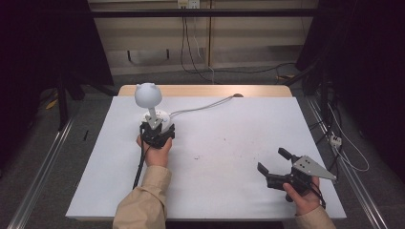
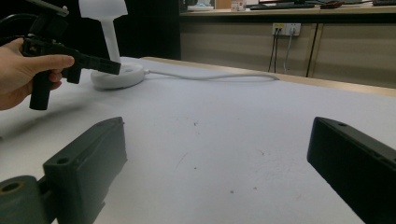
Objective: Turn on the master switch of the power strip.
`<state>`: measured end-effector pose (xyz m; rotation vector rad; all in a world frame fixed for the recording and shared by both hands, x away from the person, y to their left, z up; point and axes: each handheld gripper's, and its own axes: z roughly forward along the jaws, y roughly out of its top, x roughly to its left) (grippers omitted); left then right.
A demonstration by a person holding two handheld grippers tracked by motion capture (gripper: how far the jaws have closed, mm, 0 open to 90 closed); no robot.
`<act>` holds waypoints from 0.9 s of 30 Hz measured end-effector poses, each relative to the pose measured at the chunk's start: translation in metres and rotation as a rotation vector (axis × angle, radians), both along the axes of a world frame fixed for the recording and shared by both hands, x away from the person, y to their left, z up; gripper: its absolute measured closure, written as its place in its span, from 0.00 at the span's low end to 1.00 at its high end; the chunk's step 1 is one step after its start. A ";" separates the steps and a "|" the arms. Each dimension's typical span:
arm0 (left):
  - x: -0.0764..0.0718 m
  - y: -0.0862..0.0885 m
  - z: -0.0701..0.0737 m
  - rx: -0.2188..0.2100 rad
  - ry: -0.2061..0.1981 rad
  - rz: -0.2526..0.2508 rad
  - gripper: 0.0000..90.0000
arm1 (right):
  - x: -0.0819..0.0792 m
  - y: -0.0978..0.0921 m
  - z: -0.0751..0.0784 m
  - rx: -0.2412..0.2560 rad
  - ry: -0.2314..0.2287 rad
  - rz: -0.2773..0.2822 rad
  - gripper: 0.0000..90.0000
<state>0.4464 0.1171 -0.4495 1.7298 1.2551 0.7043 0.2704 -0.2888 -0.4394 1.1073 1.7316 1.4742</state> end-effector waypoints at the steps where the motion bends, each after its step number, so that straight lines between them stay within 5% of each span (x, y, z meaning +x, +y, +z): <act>1: -0.001 0.001 0.002 -0.006 -0.002 -0.003 0.50 | 0.000 0.000 0.000 0.000 0.001 0.000 0.05; 27: -0.010 0.002 0.010 -0.060 0.021 -0.096 0.30 | 0.002 0.003 0.000 0.002 0.006 0.006 0.05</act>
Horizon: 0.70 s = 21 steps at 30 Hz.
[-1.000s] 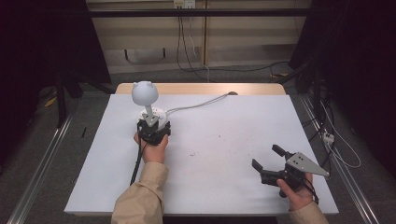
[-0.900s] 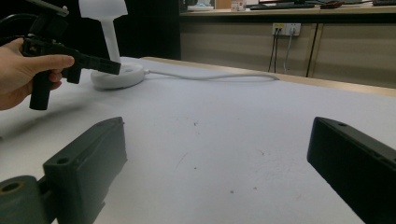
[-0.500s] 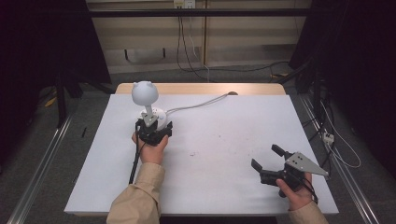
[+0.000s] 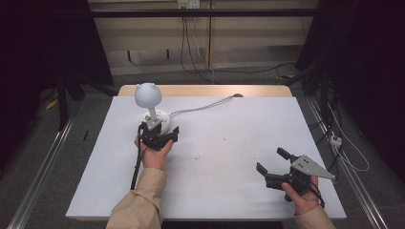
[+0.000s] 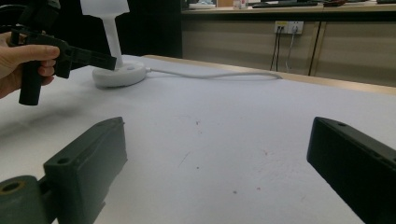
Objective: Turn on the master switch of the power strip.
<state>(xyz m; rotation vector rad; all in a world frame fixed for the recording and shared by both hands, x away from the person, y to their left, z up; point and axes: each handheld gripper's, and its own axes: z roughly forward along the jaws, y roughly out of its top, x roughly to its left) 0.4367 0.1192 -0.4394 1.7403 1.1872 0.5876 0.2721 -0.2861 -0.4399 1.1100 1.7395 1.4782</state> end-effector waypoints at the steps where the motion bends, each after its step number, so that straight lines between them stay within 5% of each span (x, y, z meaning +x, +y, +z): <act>1: 0.000 0.000 0.000 0.000 0.000 0.000 0.29 | 0.000 0.000 0.000 -0.007 0.001 0.003 0.05; 21: -0.016 0.015 0.004 -0.054 -0.005 -0.050 0.15 | 0.000 0.001 -0.001 -0.005 0.008 0.003 0.05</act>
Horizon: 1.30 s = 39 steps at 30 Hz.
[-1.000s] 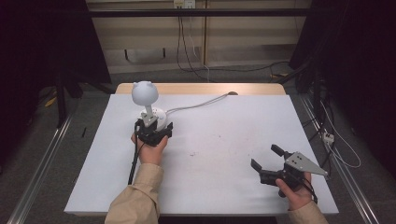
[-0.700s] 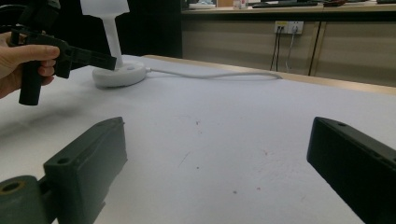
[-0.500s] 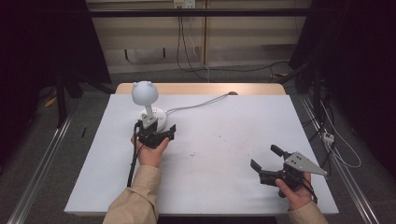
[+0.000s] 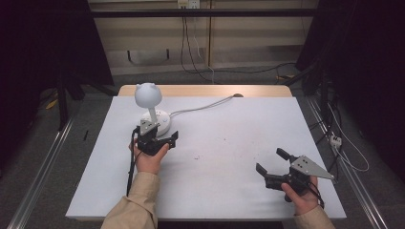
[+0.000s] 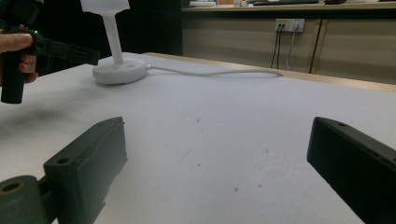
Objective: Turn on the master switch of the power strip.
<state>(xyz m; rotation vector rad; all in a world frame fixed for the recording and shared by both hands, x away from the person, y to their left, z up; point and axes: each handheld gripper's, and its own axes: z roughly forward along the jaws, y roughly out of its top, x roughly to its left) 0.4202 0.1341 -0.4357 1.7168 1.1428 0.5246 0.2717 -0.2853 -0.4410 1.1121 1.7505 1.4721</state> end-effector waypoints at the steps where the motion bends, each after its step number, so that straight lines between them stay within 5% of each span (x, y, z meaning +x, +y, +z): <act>1: -0.002 0.002 0.000 0.003 0.001 0.000 0.15 | 0.000 0.000 0.000 0.000 0.000 0.000 0.05; 39: -0.028 0.035 0.006 -0.026 -0.013 -0.073 0.08 | -0.001 0.000 -0.001 -0.007 0.005 0.000 0.05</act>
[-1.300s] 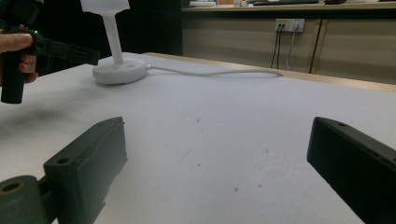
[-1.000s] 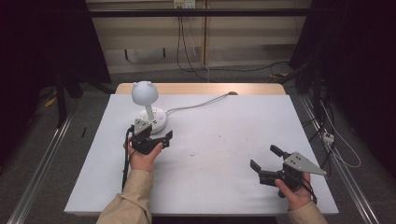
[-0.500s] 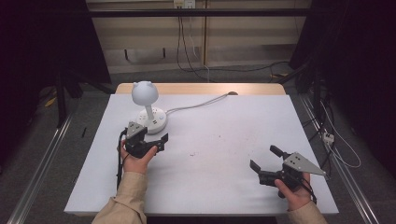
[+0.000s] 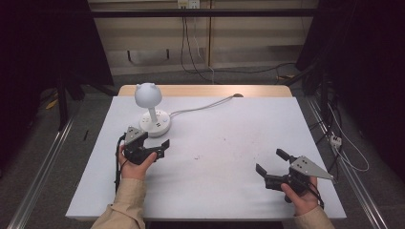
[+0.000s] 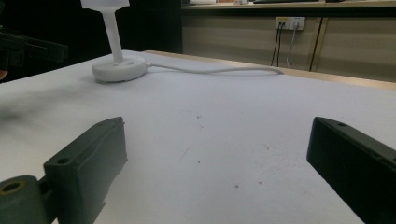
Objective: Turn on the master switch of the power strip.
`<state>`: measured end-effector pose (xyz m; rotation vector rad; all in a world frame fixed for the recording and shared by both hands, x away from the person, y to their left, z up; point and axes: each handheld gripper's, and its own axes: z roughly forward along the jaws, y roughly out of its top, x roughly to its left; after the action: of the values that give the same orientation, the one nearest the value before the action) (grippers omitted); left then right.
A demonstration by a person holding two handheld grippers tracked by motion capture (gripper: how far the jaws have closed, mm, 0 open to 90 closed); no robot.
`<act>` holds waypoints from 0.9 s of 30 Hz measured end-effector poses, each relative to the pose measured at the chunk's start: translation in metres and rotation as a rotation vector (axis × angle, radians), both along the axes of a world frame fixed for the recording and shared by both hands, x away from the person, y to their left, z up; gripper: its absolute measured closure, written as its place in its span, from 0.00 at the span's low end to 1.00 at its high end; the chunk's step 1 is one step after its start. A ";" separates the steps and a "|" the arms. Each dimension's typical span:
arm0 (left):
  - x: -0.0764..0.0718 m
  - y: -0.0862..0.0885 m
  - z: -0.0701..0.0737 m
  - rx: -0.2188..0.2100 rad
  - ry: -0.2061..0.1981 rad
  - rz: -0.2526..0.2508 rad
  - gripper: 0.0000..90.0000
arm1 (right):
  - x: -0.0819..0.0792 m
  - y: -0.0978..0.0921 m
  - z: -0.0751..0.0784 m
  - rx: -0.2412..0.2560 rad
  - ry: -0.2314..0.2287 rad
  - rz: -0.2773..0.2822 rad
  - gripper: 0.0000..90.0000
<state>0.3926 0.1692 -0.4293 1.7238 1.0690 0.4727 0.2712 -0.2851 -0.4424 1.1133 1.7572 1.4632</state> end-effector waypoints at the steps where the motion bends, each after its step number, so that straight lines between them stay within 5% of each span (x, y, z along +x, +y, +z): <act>1: -0.001 0.001 0.000 -0.006 -0.003 0.001 0.08 | 0.000 0.000 0.000 -0.004 -0.001 0.001 0.05; 27: -0.015 0.026 0.001 -0.002 -0.013 0.001 0.08 | 0.000 0.001 -0.001 -0.005 0.004 0.005 0.05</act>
<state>0.3774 0.1952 -0.4282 1.7159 1.0609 0.4823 0.2713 -0.2844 -0.4438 1.1113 1.7667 1.4599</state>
